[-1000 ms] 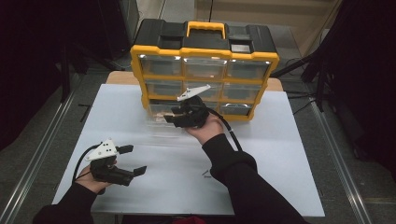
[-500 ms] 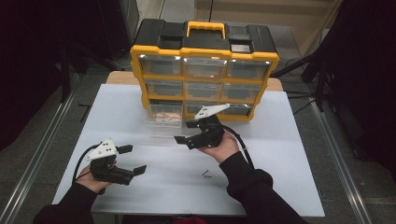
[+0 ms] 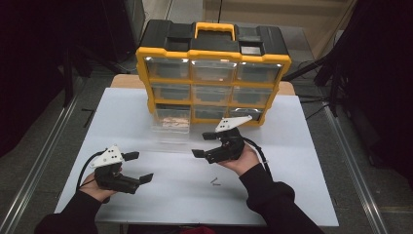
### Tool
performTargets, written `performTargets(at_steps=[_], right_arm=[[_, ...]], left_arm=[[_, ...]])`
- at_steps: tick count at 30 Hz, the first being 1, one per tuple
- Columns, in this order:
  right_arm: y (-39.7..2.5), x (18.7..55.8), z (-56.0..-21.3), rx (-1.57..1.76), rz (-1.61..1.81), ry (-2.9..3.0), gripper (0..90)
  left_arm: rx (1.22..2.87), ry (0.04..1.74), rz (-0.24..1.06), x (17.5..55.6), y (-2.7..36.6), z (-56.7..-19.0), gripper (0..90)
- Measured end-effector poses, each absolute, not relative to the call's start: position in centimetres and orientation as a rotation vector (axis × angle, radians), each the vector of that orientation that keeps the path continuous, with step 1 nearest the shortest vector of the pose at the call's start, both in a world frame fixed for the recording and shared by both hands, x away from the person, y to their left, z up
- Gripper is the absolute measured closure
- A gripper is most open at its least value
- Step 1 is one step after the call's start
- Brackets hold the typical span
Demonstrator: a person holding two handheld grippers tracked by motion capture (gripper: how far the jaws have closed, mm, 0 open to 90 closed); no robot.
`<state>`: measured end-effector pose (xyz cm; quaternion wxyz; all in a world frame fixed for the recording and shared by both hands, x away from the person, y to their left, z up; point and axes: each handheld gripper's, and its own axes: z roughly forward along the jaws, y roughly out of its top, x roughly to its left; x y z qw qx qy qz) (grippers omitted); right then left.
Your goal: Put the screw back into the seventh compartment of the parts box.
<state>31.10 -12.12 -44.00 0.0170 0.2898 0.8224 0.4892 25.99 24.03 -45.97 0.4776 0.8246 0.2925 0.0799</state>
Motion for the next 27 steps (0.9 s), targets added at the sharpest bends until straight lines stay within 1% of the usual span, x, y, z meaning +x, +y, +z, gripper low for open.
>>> performTargets(at_steps=[4,20,27], right_arm=[[-12.8,30.6,-44.1,0.901,1.525,2.554,27.6],[-14.1,28.7,-44.7,0.907,1.501,2.573,29.4],[-14.1,27.8,-45.3,0.926,1.495,2.605,32.1]], left_arm=[[2.011,0.717,0.202,25.9,24.1,-45.9,5.5],[2.015,0.716,0.203,25.8,24.0,-45.9,5.5],[2.011,0.717,0.203,25.8,24.0,-45.9,5.5]])
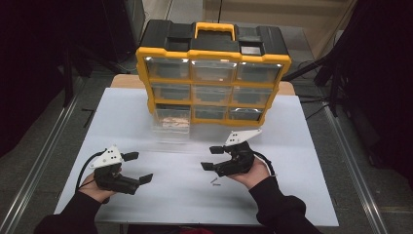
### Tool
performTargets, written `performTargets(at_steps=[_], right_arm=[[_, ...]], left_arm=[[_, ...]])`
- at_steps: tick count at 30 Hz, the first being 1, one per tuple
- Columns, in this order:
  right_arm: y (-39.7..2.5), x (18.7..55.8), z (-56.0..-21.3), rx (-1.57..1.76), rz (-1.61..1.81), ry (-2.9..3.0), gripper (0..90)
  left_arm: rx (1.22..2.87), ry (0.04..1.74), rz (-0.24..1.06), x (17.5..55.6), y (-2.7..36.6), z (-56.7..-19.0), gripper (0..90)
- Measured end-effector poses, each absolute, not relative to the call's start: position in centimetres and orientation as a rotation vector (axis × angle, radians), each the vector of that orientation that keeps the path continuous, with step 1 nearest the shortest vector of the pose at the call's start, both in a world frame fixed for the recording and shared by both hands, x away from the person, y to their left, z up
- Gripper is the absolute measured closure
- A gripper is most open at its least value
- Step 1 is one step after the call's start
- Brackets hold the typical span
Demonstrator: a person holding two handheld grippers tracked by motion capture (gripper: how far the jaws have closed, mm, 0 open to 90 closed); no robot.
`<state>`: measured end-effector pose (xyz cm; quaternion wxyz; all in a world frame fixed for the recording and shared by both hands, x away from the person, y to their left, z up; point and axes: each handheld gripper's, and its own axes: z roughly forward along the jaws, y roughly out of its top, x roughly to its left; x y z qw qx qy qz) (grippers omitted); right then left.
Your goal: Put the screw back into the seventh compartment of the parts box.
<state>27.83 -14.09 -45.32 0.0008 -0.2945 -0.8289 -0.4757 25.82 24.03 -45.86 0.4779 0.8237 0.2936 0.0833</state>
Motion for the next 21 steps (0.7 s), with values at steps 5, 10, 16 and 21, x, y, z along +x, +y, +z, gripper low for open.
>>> performTargets(at_steps=[5,10,16,21], right_arm=[[-14.3,27.3,-45.8,-0.919,-1.497,-2.619,33.1],[-14.5,26.7,-46.5,-0.911,-1.460,-2.641,36.0],[-14.6,26.2,-47.1,-0.893,-1.412,-2.669,39.3],[-14.8,26.0,-47.5,-0.877,-1.417,-2.691,39.1]], left_arm=[[2.018,0.710,0.204,25.7,24.0,-45.8,5.5],[2.020,0.707,0.201,25.8,23.8,-45.9,5.5],[2.027,0.695,0.199,25.7,23.7,-45.8,5.5],[2.027,0.693,0.197,25.8,23.6,-45.8,5.5]])
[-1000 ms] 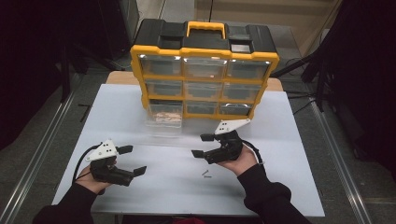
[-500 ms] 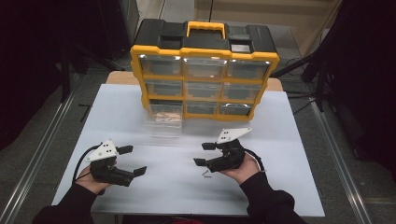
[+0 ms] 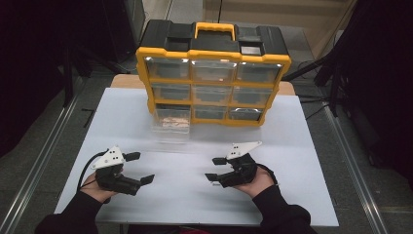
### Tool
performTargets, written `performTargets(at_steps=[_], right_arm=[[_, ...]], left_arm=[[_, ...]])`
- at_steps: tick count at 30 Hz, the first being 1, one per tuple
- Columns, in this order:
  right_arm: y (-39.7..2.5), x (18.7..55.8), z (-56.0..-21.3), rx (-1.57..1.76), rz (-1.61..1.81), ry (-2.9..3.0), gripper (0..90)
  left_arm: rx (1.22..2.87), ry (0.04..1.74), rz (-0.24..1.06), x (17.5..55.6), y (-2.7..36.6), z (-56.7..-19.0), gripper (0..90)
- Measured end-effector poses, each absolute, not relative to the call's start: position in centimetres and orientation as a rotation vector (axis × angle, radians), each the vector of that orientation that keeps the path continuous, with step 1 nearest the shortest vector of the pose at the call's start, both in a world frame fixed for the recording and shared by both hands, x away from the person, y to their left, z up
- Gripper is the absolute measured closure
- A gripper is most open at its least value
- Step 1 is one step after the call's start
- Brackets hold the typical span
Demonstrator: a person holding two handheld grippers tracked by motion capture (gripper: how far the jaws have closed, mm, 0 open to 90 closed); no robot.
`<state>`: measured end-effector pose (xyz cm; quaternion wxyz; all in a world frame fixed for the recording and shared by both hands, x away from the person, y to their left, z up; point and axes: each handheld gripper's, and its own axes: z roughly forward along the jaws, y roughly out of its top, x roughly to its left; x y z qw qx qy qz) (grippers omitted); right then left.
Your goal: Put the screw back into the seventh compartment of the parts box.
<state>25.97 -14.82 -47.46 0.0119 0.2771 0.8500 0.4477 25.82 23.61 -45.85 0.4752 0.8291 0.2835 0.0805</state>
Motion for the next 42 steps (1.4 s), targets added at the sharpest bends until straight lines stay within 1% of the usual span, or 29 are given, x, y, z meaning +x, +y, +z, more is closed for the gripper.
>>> performTargets(at_steps=[8,12,19,22,25,26,29,30,34,42], right_arm=[[-15.2,25.8,-48.3,0.876,1.352,2.661,40.0],[-15.6,25.2,-48.5,0.828,1.314,2.657,40.3],[-16.0,24.5,-49.2,0.813,1.301,2.673,45.4],[-15.8,24.4,-49.4,0.799,1.286,2.673,45.7],[-15.6,24.3,-49.6,0.806,1.277,2.689,50.1],[-15.6,24.2,-49.7,0.808,1.267,2.696,53.4],[-15.5,24.1,-50.0,0.813,1.256,2.725,58.7],[-15.5,24.2,-50.2,0.803,1.248,2.729,59.4],[-15.4,24.1,-50.7,0.818,1.230,2.757,68.1],[-15.4,24.4,-51.3,0.831,1.175,2.761,76.9]], left_arm=[[2.028,0.692,0.199,25.9,23.5,-45.8,5.5],[2.032,0.698,0.196,26.0,23.5,-45.8,5.5],[2.021,0.690,0.192,26.0,23.5,-45.8,5.5],[2.019,0.691,0.194,26.1,23.5,-45.8,5.5],[2.019,0.686,0.194,26.1,23.4,-45.8,5.5],[2.020,0.685,0.193,26.1,23.4,-45.8,5.5],[2.018,0.684,0.192,26.1,23.4,-45.8,5.5],[2.019,0.685,0.192,26.1,23.4,-45.8,5.5],[2.018,0.681,0.187,26.2,23.4,-45.8,5.5],[2.018,0.680,0.190,26.2,23.3,-45.8,5.5]])
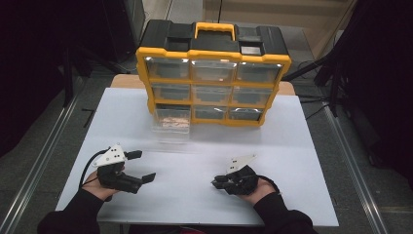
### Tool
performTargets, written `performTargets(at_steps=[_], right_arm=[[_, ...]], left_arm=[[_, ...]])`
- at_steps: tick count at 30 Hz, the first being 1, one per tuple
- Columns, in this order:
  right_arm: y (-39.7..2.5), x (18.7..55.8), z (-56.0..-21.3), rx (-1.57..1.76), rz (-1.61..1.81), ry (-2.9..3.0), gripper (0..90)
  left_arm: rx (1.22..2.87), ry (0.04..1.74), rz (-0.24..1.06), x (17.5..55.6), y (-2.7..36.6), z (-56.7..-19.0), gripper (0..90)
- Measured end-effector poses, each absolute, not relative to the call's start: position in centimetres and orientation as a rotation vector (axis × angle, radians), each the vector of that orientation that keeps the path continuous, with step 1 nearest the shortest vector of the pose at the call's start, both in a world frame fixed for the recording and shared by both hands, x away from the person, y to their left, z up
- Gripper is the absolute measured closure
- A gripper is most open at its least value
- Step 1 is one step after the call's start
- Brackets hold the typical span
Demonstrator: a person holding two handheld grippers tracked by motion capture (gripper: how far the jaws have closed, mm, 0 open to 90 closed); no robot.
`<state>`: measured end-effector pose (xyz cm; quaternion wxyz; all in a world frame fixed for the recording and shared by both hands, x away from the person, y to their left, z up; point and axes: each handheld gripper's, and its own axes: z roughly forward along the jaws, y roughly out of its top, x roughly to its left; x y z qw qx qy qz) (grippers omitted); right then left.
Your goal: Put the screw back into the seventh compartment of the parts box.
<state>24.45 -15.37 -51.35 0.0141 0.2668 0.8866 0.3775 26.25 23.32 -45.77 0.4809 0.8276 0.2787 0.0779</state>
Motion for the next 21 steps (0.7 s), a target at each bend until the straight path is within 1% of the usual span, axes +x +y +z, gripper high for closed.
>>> performTargets(at_steps=[5,8,10,21], right_arm=[[-15.3,24.2,-51.5,0.791,1.163,2.732,80.7],[-15.0,23.9,-51.5,0.747,1.133,2.707,84.4],[-15.0,23.8,-51.5,0.757,1.132,2.706,88.5],[-15.4,25.4,-51.0,0.977,1.241,2.781,89.4]], left_arm=[[2.019,0.675,0.192,26.3,23.3,-45.8,5.5],[2.021,0.678,0.191,26.2,23.2,-45.8,5.5],[2.020,0.680,0.189,26.2,23.2,-45.8,5.5],[2.025,0.683,0.192,26.2,23.3,-45.8,5.5]])
